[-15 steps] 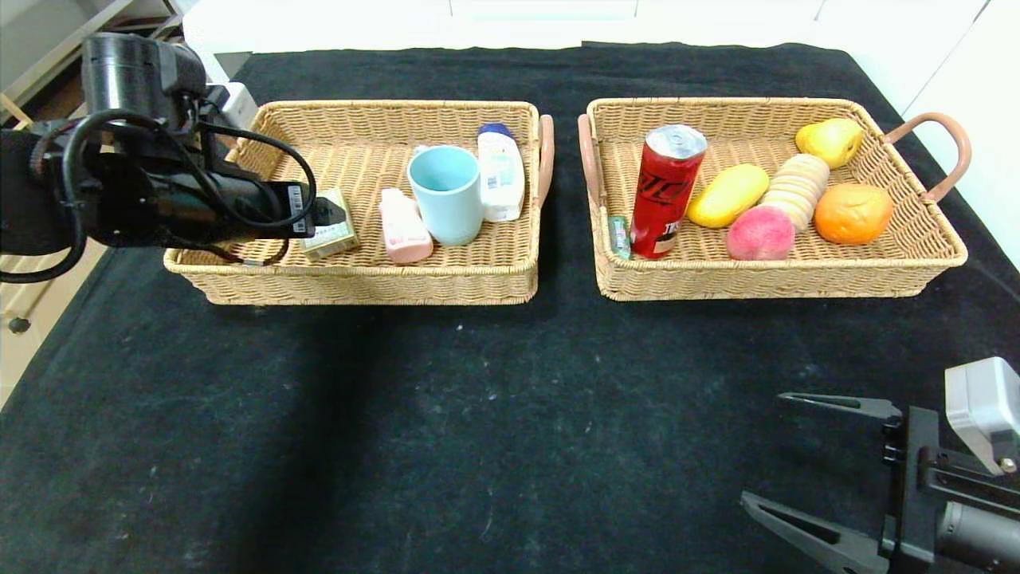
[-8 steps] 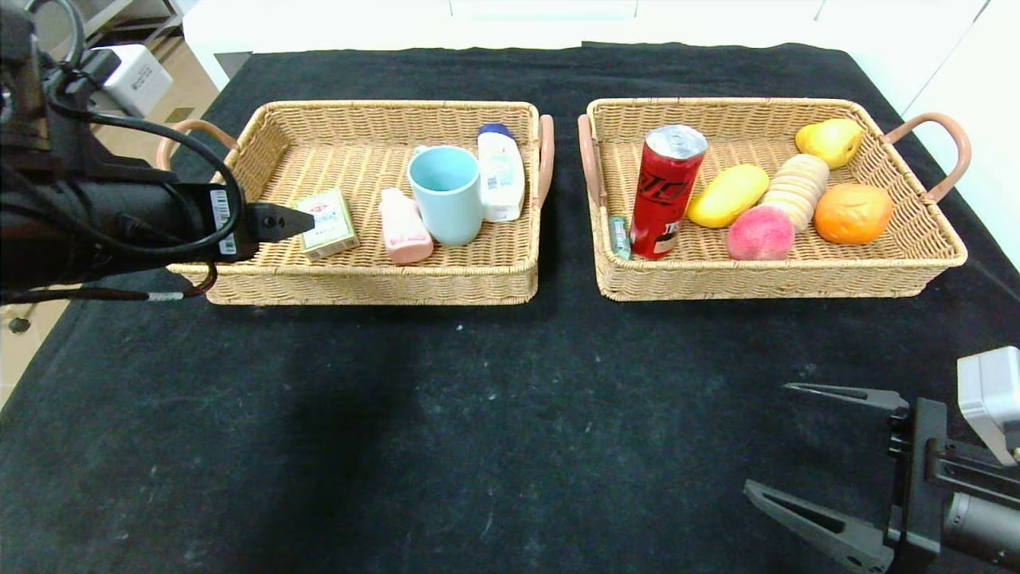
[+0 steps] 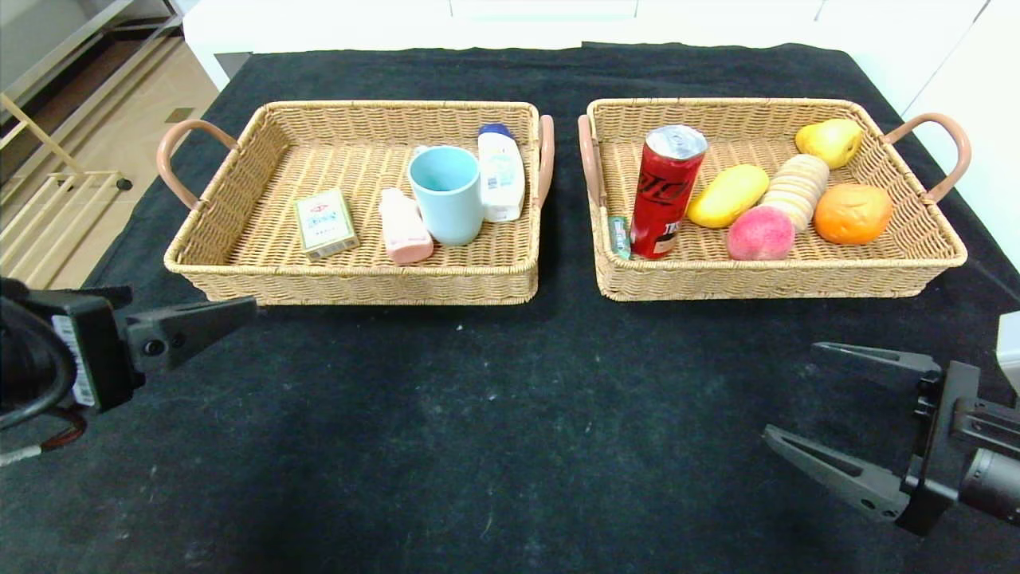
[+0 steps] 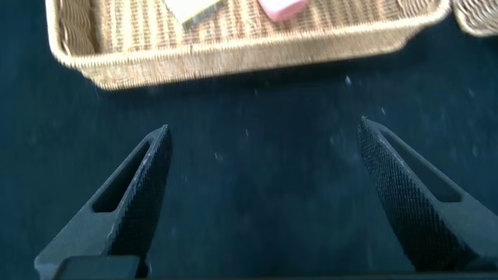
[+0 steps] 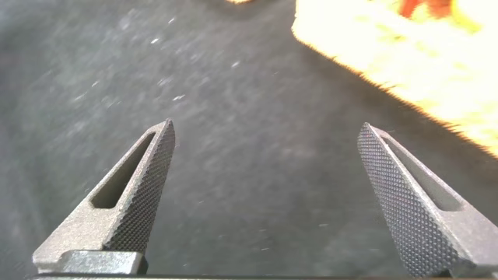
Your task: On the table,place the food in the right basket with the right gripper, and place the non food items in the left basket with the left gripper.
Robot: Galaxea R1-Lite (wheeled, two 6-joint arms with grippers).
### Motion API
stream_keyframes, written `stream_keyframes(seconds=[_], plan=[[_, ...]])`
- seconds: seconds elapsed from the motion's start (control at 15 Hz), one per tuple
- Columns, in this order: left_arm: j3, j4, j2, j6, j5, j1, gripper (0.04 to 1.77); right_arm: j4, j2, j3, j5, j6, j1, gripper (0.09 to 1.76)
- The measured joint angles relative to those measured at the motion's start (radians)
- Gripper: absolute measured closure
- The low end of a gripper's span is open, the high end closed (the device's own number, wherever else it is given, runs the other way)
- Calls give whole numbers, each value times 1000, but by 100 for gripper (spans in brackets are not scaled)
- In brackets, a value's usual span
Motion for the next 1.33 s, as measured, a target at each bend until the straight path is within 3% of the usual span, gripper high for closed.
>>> stream_keyframes(seconds=[0.2, 0.4, 0.6, 0.73, 1.0, 1.13, 1.33], plan=[[76, -1, -91, -7, 5, -10, 11, 60, -61, -26, -55, 25, -28, 14], [105, 1, -169, -1, 34, -10, 10, 237, -163, -52, -90, 31, -62, 14], [140, 10, -259, 8, 50, 15, 10, 514, -335, -98, -99, 34, -89, 14], [164, 14, -330, 50, 49, 71, 10, 732, -479, -144, -124, 38, -104, 14], [170, 77, -469, 120, -5, 207, 10, 1005, -750, -231, -249, 58, -157, 14], [137, 166, -536, 127, -51, 261, 10, 1156, -863, -274, -302, 63, -176, 14], [41, 342, -628, 129, -192, 348, 9, 1243, -978, -323, -374, 102, -211, 14]])
